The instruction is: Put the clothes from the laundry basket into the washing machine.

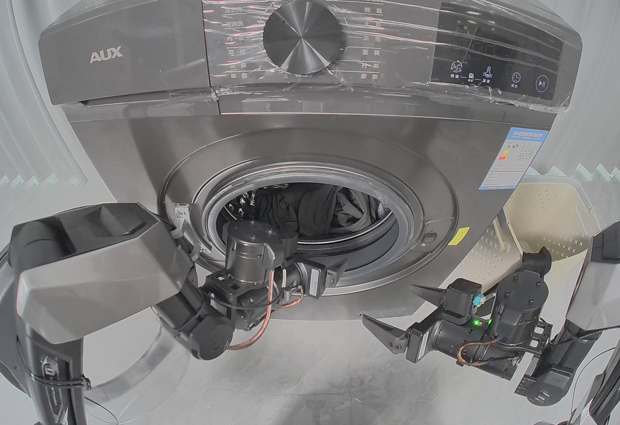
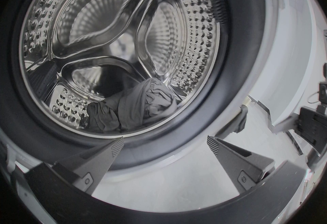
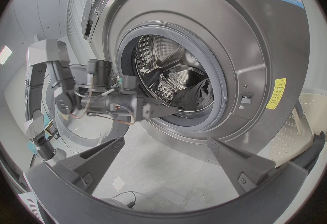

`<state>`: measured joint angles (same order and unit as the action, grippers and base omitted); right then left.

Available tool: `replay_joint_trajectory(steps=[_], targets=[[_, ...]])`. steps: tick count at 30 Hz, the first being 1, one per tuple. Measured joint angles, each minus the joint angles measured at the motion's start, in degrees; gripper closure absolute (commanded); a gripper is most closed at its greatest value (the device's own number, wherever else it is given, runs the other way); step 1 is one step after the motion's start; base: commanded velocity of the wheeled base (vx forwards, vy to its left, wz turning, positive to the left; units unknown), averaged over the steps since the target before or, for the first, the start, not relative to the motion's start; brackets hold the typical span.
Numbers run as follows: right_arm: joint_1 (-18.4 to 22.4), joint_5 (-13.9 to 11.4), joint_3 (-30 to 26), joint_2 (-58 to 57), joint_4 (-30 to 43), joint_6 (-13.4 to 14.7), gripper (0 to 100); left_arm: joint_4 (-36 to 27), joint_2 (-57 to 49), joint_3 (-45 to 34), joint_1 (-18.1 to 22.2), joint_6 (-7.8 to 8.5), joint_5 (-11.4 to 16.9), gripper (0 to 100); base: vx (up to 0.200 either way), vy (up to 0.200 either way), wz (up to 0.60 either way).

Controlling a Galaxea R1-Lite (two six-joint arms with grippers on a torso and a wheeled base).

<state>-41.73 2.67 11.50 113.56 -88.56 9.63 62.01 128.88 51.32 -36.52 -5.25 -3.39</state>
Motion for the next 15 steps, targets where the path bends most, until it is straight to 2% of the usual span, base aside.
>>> replay_joint_trajectory(steps=[4, 10, 15], targets=[[-0.1, 0.0, -0.2, 0.0, 0.0, 0.0, 0, 1.3, -5.2, -8.6, -2.2, -0.99, -0.9, 0, 0.0, 0.0, 0.0], [-0.5, 0.1, -0.9, -0.2, 0.0, 0.0, 0, 5.9, -14.0, -21.0, -7.7, -4.73, -3.4, 0, 0.0, 0.0, 0.0], [-0.7, 0.2, -1.4, -0.3, 0.0, 0.0, 0, 9.6, -20.2, -26.8, -10.7, -6.97, -4.5, 0, 0.0, 0.0, 0.0]])
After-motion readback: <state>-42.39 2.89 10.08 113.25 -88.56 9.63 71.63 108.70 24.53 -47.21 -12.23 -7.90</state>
